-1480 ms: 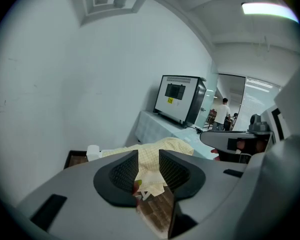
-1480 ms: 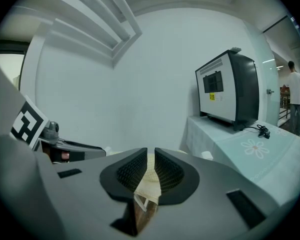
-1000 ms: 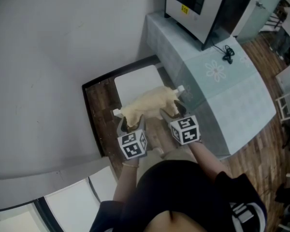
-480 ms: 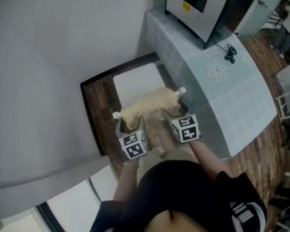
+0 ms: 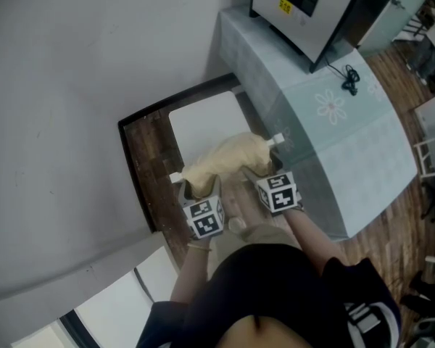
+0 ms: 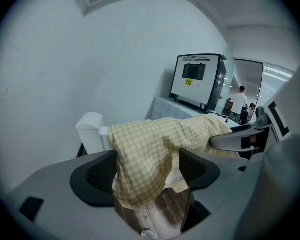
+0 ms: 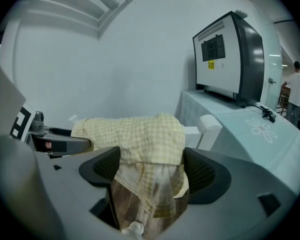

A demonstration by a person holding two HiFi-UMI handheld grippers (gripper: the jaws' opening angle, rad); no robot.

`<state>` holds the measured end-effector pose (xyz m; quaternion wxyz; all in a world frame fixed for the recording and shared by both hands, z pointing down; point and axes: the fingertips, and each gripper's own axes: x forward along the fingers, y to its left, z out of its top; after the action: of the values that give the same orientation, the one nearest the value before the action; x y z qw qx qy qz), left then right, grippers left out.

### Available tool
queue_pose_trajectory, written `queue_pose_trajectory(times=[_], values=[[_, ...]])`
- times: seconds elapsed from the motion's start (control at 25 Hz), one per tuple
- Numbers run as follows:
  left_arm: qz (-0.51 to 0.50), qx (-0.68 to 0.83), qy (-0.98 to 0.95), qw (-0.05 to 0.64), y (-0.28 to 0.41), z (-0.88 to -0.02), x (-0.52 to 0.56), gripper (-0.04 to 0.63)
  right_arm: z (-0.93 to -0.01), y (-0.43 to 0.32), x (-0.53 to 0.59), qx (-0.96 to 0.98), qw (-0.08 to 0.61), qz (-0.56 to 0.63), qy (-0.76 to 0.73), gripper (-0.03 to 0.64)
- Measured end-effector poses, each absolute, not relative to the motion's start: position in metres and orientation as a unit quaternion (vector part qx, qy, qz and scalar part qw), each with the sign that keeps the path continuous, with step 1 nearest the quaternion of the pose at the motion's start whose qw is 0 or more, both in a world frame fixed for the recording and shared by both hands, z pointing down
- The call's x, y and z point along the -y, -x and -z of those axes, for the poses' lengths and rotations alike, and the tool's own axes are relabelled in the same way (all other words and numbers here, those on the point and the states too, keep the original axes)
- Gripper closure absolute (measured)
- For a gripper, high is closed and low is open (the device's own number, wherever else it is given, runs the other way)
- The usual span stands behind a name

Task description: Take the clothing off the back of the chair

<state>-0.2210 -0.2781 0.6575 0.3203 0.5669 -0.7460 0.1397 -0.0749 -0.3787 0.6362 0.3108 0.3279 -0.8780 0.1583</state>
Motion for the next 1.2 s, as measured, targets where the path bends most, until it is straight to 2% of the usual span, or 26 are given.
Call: queue_pose_trajectory(times=[0.88, 0.92, 1.0, 1.08, 1.2], values=[[-0.166, 0.749, -0.548, 0.335, 0.216, -0.667, 0.287, 0.235, -0.649, 0.088, 0.386, 0.873, 0.308, -0.185, -0.33, 0.229], [-0.169, 0.748, -0.546, 0.337, 0.216, -0.667, 0.286, 0.244, -0.649, 0.088, 0.386, 0.873, 0.309, -0.187, -0.327, 0.23], [-0.176, 0.747, -0.541, 0.343, 0.218, -0.668, 0.286, 0.323, -0.648, 0.087, 0.385, 0.873, 0.313, -0.188, -0.325, 0.233], [-0.178, 0.744, -0.541, 0.349, 0.218, -0.668, 0.287, 0.358, -0.646, 0.087, 0.383, 0.872, 0.315, -0.188, -0.323, 0.267], [-0.185, 0.733, -0.55, 0.356, 0.213, -0.668, 0.29, 0.413, -0.643, 0.091, 0.376, 0.875, 0.313, -0.191, -0.317, 0.394]])
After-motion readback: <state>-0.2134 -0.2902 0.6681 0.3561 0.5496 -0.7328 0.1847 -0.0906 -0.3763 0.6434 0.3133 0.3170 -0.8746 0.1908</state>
